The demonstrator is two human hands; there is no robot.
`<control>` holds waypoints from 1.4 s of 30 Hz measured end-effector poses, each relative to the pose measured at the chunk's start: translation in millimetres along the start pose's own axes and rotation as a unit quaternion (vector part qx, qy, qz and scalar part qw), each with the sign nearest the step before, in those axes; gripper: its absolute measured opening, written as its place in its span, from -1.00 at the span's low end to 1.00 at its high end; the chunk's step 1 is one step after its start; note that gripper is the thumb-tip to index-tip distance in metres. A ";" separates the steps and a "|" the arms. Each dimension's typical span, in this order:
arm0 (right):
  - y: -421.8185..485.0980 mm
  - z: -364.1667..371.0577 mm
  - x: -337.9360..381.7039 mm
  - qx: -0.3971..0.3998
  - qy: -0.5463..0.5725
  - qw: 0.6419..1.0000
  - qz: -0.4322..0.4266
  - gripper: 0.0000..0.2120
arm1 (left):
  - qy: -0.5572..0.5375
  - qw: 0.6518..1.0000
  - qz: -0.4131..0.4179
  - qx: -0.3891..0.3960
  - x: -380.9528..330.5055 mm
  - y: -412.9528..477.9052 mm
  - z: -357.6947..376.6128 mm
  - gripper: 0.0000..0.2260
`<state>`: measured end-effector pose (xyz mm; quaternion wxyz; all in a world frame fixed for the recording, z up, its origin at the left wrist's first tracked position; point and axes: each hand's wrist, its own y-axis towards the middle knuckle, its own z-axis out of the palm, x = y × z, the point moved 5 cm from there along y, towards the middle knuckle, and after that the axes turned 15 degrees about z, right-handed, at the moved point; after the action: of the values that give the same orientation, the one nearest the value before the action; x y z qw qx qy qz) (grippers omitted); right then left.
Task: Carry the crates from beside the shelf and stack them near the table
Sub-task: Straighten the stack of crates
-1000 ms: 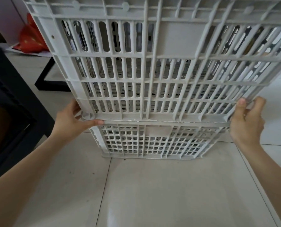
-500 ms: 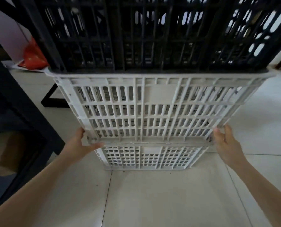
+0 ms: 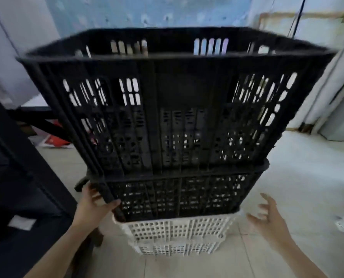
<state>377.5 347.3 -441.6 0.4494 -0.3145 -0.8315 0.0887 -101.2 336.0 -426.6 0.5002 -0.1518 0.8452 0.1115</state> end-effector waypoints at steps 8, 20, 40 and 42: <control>-46.0 -53.5 107.0 0.021 0.046 0.998 -0.045 -0.07 | 0.058 0.996 0.024 0.066 -116.5 -0.2 -50.9 0.03; -50.8 -39.3 123.2 -0.019 0.138 0.990 0.017 -0.54 | 0.018 0.998 0.002 0.053 -103.1 -9.4 -39.8 -0.15; -41.6 -13.2 112.6 -0.057 0.109 0.992 0.011 -0.57 | 0.045 0.996 0.014 0.077 -98.2 23.1 -50.6 -0.24; -41.1 -10.7 113.8 -0.076 0.077 0.994 0.002 -0.56 | 0.043 0.996 0.012 0.080 -95.4 29.2 -51.3 -0.25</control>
<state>322.6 382.1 -339.0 0.4872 -0.3552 -0.7978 0.0018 -110.3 359.5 -317.3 0.4729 -0.1055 0.8737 0.0434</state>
